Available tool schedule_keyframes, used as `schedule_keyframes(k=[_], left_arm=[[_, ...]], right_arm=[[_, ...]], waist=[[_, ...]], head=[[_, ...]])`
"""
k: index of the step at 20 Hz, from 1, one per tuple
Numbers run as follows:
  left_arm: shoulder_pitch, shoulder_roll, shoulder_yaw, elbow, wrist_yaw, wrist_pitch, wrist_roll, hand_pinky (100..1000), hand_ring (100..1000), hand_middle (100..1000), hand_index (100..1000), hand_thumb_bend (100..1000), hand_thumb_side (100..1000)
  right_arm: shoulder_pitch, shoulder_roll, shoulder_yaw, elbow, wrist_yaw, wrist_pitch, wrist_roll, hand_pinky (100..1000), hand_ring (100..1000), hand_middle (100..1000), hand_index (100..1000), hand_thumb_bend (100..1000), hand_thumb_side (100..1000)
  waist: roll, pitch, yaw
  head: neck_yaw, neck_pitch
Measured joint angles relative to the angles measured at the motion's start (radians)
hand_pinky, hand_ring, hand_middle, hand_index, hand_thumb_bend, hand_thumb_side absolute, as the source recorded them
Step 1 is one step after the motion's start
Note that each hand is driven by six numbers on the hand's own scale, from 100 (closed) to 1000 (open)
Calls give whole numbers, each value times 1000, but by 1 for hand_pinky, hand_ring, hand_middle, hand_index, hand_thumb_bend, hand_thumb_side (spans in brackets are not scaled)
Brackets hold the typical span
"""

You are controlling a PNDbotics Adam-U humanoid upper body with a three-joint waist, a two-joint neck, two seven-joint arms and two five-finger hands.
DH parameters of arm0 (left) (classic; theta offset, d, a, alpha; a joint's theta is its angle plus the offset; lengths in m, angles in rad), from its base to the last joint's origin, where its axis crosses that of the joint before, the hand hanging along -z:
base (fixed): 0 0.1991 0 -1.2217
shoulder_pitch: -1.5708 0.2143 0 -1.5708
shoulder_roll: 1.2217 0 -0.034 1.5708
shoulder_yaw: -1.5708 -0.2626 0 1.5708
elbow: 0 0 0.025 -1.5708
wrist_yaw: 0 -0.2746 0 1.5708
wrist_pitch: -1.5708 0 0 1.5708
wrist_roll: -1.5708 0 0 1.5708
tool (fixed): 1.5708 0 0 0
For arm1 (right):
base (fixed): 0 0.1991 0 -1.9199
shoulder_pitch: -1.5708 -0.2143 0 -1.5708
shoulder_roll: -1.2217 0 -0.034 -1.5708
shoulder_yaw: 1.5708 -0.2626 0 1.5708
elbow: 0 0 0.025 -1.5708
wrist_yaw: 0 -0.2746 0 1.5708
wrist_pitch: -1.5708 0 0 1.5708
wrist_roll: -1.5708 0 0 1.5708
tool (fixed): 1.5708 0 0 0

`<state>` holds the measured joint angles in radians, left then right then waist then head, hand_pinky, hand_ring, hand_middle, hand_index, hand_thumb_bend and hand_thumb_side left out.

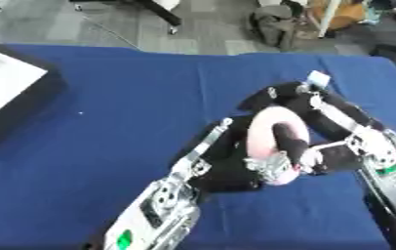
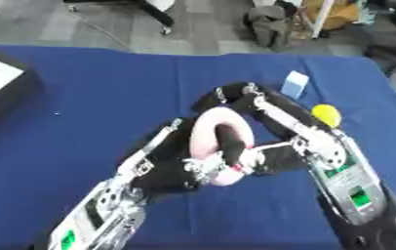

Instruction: Pick up the objects with one hand, pass them to the other hand, and then place them into the box on the other side of the table.

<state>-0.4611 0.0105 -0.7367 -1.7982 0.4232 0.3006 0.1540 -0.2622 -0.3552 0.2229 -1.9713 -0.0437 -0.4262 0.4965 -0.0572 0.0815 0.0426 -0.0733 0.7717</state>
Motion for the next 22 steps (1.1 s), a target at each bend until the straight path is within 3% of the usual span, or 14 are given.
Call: schedule_keyframes(k=[9, 13, 22], left_arm=[[6, 21, 15, -8, 0, -1, 1, 635, 629, 554, 299, 100, 198], [13, 29, 21, -4, 0, -2, 1, 635, 629, 554, 300, 100, 198], [14, 31, 21, -4, 0, -4, 3, 634, 629, 555, 300, 100, 198]], right_arm=[[23, 0, -25, 0, -100, 37, 51, 787, 800, 655, 593, 100, 470], [26, 0, -35, -2, -152, 55, 79, 794, 808, 667, 640, 100, 529], [34, 0, -50, -2, -217, 81, 113, 794, 807, 666, 665, 100, 526]], waist=[[0, 0, -4], [1, 0, -5], [1, 0, -7]], head=[[1, 0], [2, 0], [2, 0]])
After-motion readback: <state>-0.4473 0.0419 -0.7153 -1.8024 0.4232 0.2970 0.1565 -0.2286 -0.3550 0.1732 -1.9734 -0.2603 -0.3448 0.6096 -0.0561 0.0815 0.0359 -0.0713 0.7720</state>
